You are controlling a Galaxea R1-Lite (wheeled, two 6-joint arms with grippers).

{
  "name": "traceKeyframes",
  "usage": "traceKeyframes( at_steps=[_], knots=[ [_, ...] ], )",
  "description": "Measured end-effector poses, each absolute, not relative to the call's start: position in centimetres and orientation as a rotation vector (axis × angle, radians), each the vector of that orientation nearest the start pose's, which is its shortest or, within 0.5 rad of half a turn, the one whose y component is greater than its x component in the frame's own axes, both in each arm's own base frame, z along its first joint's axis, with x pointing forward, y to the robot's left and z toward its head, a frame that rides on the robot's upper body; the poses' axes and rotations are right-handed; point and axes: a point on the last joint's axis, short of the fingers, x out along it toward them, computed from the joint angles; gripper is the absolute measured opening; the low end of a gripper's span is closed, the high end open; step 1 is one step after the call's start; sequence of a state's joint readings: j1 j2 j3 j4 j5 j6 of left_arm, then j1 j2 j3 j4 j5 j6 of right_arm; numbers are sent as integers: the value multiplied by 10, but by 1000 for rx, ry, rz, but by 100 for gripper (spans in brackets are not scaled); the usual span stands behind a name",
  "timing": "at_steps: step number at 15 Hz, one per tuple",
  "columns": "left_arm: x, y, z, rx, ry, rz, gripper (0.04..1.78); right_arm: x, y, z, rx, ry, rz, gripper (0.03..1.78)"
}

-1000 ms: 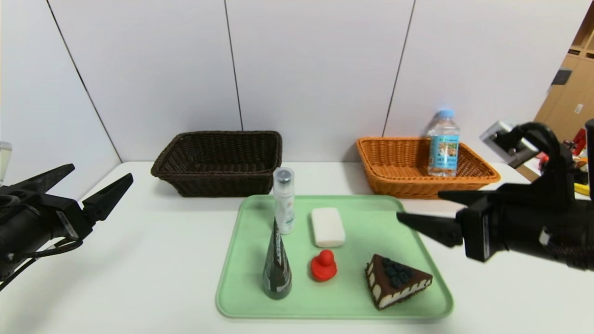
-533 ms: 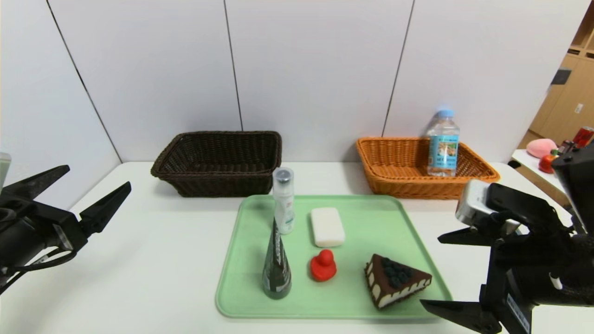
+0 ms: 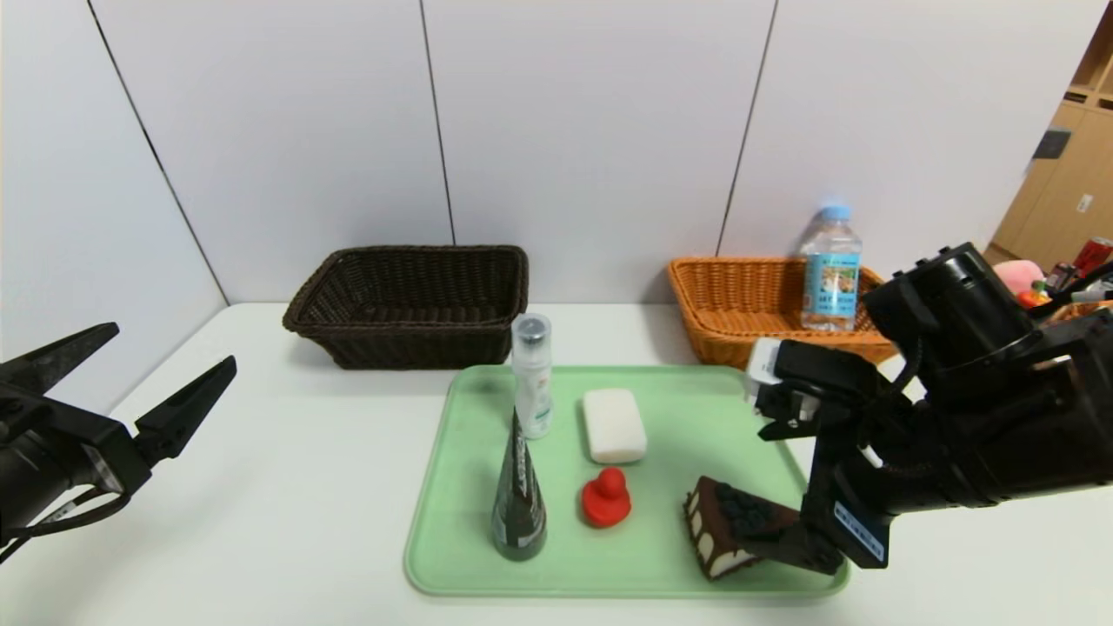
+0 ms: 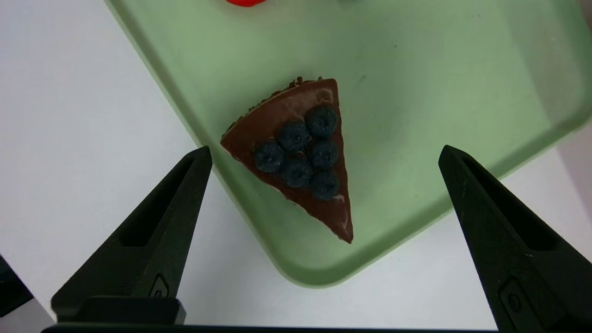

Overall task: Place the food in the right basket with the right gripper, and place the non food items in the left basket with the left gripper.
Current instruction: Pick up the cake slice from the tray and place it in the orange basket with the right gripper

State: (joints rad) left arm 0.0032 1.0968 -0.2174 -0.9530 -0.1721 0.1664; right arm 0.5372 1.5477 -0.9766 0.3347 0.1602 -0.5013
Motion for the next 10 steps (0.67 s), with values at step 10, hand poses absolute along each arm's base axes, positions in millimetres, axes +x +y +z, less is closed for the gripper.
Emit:
traceKeyframes(
  at_steps=[10],
  knots=[
    [134, -4, 184, 162, -70, -164, 169, 230, 141, 159, -622, 802, 883, 170]
  ],
)
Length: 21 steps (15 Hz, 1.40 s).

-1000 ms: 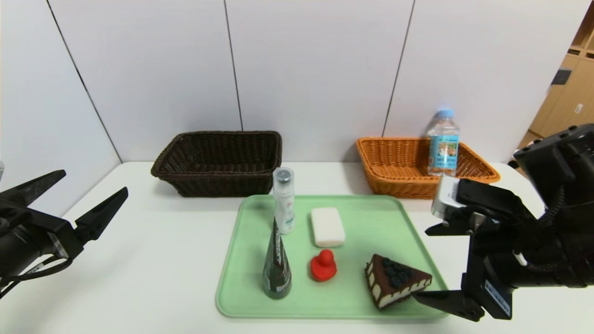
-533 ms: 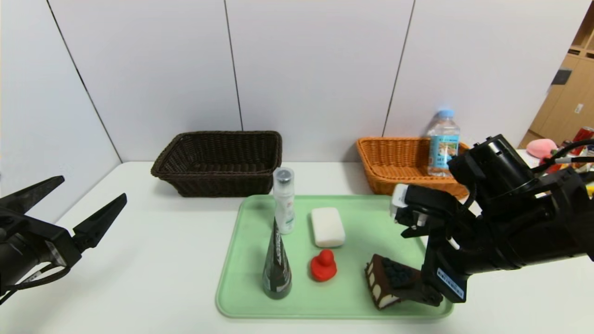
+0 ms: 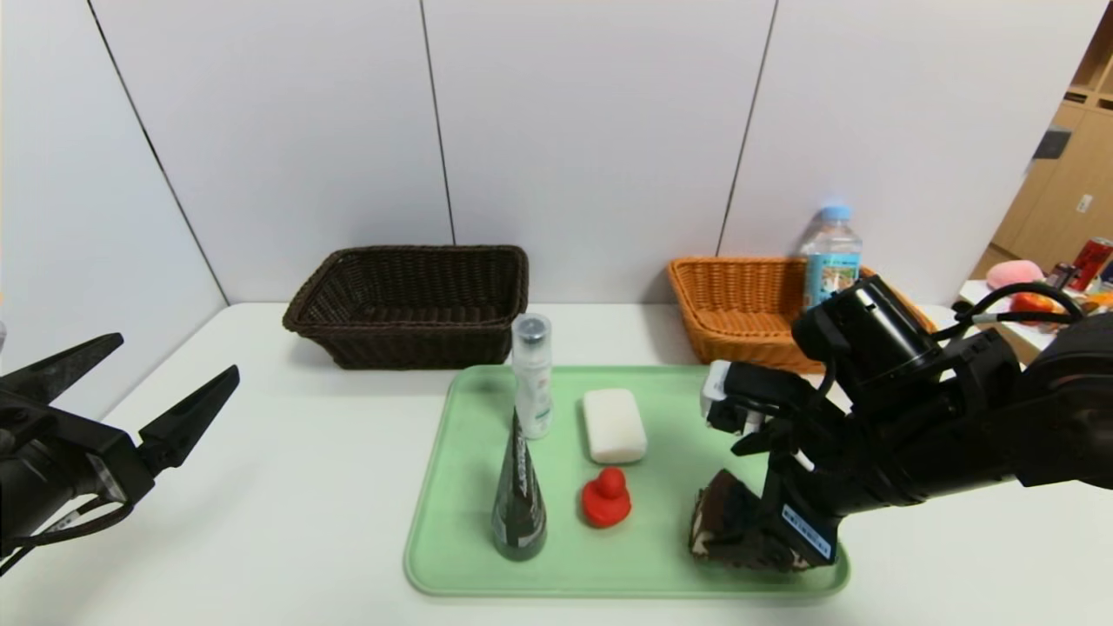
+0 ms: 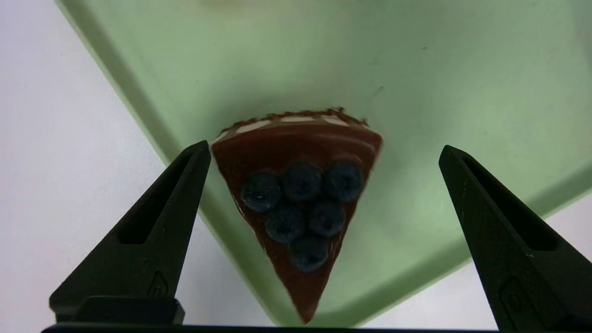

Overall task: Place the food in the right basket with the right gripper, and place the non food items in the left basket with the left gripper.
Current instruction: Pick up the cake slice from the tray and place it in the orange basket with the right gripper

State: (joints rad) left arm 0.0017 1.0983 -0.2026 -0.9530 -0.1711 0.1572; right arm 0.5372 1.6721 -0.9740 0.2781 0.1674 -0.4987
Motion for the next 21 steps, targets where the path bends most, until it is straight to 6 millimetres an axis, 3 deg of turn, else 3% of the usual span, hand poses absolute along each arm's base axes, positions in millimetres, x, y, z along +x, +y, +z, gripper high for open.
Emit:
traceKeyframes(
  at_steps=[9, 12, 15, 19, 21],
  knots=[
    [135, -4, 183, 161, -65, -165, 169, 235, 145, 144, -604, 824, 906, 170],
    [135, -4, 184, 161, -67, -165, 169, 238, 146, 142, -604, 795, 906, 121],
    [135, -4, 184, 162, -68, -166, 169, 236, 146, 139, -606, 804, 909, 89],
    [136, -4, 185, 163, -69, -166, 169, 232, 144, 146, -591, 782, 906, 81],
    [135, -4, 184, 162, -68, -165, 169, 233, 145, 176, -546, 677, 880, 81]
  ],
)
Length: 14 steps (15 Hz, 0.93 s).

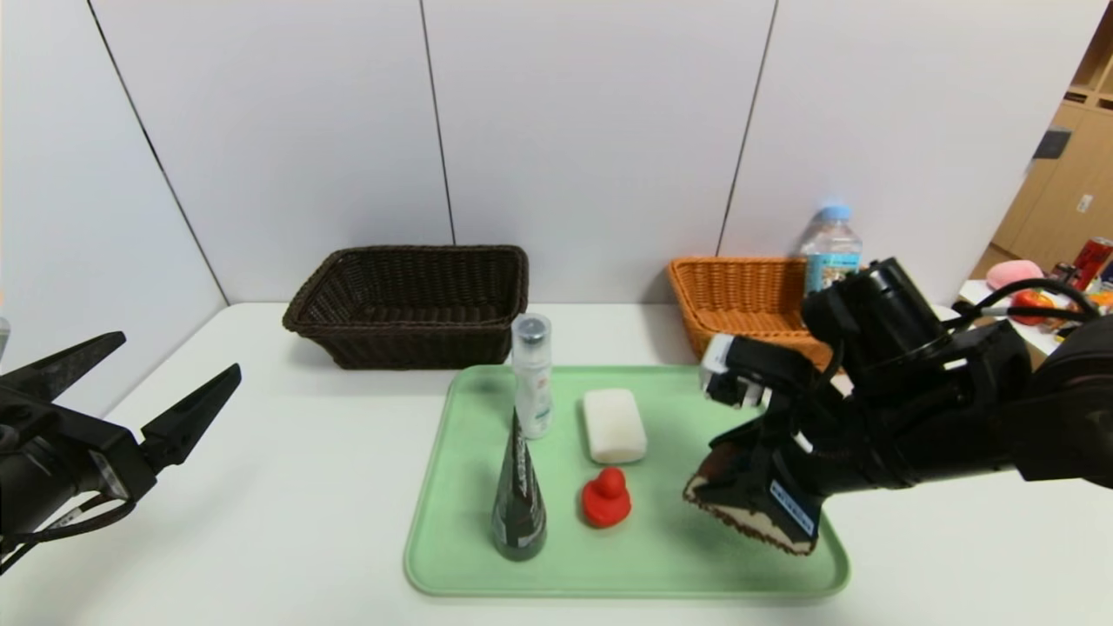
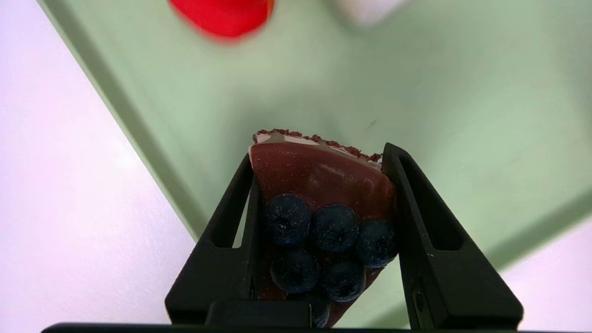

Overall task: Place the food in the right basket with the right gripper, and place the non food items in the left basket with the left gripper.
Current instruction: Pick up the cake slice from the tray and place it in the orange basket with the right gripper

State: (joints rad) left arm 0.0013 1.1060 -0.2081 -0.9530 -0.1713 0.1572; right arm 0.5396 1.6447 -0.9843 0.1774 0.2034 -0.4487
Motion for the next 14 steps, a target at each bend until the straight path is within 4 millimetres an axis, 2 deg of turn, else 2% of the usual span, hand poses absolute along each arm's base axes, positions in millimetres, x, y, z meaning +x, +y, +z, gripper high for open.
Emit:
traceKeyframes(
  at_steps=[3, 6, 7, 8, 10, 12, 14],
  knots=[
    [136, -4, 184, 161, -68, -165, 169, 242, 135, 236, -393, 464, 768, 81],
    [137, -4, 184, 161, -64, -166, 169, 266, 99, 284, -306, 253, 584, 81],
    [137, -4, 183, 160, -60, -168, 169, 277, 87, 292, -295, 222, 527, 81],
    [139, -4, 184, 161, -62, -168, 169, 292, 74, 296, -285, 213, 468, 81],
    [141, -4, 186, 162, -67, -168, 169, 323, 52, 291, -273, 225, 377, 81],
    [142, -4, 186, 162, -65, -169, 169, 352, 37, 276, -267, 265, 308, 81],
    [142, -4, 186, 162, -64, -168, 169, 373, 33, 258, -270, 302, 273, 81]
  ],
)
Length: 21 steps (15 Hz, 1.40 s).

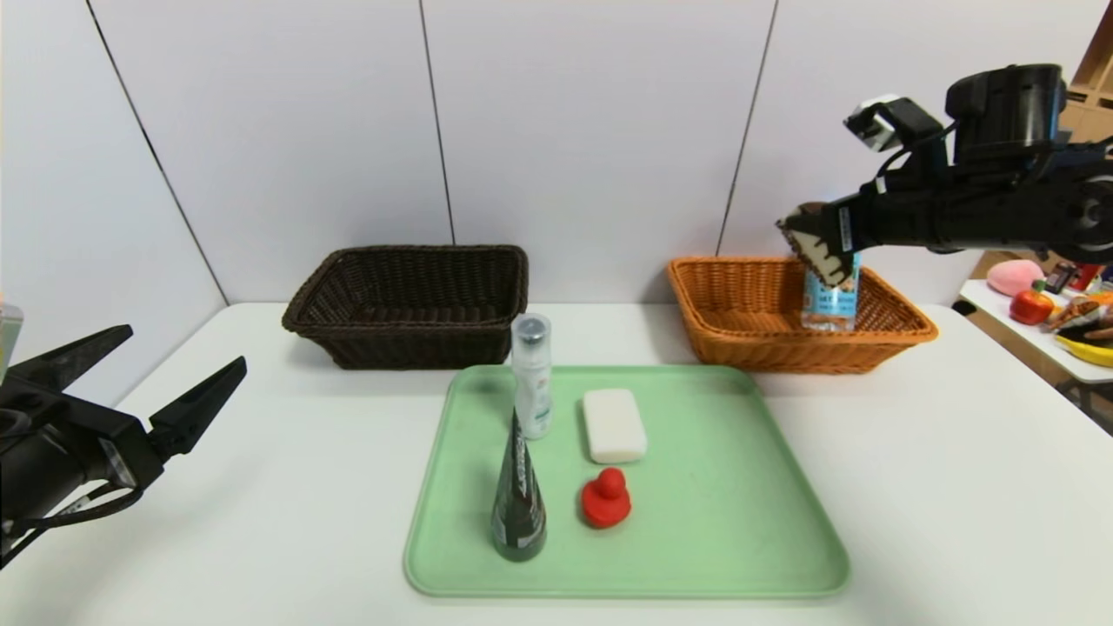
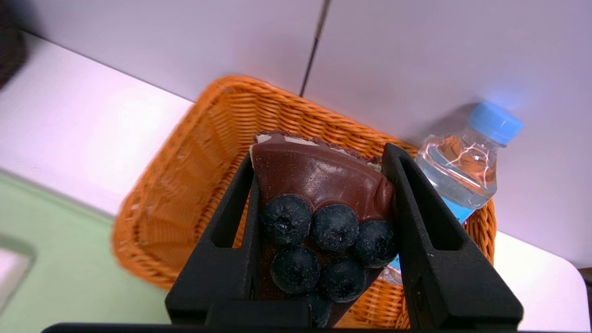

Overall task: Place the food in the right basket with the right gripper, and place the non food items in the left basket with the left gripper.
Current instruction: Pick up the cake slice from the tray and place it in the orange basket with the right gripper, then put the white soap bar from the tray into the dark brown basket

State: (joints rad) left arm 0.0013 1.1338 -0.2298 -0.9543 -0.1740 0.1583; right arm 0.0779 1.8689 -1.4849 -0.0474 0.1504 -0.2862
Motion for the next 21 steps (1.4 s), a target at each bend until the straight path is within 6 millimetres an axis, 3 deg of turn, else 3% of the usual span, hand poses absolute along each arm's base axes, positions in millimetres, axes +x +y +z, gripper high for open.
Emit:
traceKeyframes(
  at_steps=[4, 7, 10, 17, 21],
  knots=[
    [143, -4, 186, 162, -63, -167, 169, 409, 33, 225, -280, 271, 248, 81],
    [143, -4, 186, 161, -61, -166, 169, 421, 34, 206, -280, 310, 232, 81],
    [143, -4, 186, 159, -60, -165, 169, 425, 34, 192, -278, 341, 220, 109],
    [144, -4, 186, 156, -60, -164, 169, 430, 36, 189, -283, 310, 206, 146],
    [144, -4, 185, 156, -58, -164, 169, 417, 45, 207, -291, 320, 150, 156]
  ],
)
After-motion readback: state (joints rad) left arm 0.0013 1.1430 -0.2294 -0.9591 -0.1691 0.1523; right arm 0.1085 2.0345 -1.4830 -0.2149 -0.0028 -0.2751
